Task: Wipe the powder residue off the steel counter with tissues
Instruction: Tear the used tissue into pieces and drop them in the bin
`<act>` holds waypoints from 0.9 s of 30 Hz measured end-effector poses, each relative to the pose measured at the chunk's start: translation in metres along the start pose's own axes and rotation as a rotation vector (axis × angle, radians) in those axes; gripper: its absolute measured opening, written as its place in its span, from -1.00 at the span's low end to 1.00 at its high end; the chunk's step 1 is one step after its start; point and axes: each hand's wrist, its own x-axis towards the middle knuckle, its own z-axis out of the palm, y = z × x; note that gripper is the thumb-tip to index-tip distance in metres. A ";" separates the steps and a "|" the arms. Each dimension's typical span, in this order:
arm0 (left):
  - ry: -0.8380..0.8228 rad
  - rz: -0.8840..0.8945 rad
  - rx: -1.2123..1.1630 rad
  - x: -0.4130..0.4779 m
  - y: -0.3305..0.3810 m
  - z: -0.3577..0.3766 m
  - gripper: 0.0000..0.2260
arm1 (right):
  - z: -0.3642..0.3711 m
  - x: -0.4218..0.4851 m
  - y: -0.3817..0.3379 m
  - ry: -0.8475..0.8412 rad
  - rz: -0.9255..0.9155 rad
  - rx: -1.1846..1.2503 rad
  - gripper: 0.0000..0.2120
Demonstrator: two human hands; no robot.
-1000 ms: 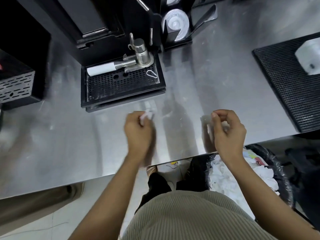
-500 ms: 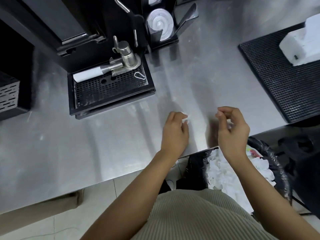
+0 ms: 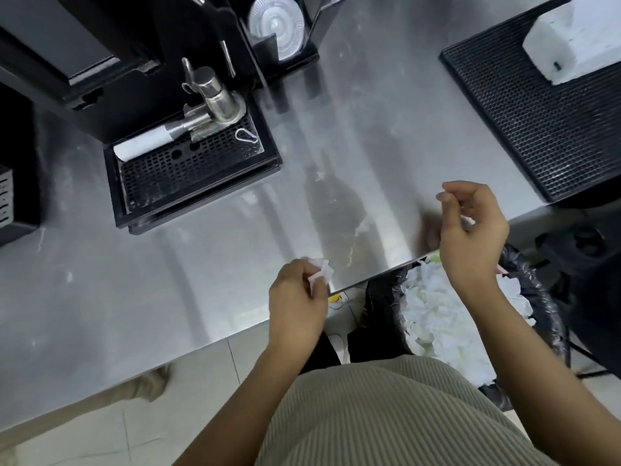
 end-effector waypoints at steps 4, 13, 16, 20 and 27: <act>-0.038 0.126 0.028 0.012 0.028 0.040 -0.94 | -0.002 -0.006 0.001 0.001 0.001 -0.007 -0.91; 0.092 0.007 -0.117 0.048 0.018 0.007 -0.95 | -0.036 -0.017 0.011 0.093 0.009 -0.012 -0.94; 0.073 0.037 0.006 0.044 0.009 0.007 -0.93 | -0.048 -0.019 0.016 0.148 0.009 -0.022 -0.93; -0.026 0.241 0.039 0.034 0.038 0.051 -0.94 | -0.059 -0.024 0.019 0.196 0.004 -0.013 -0.89; -0.389 0.346 -0.155 0.031 0.106 0.109 -0.95 | -0.070 -0.039 0.017 0.270 0.018 0.000 -0.91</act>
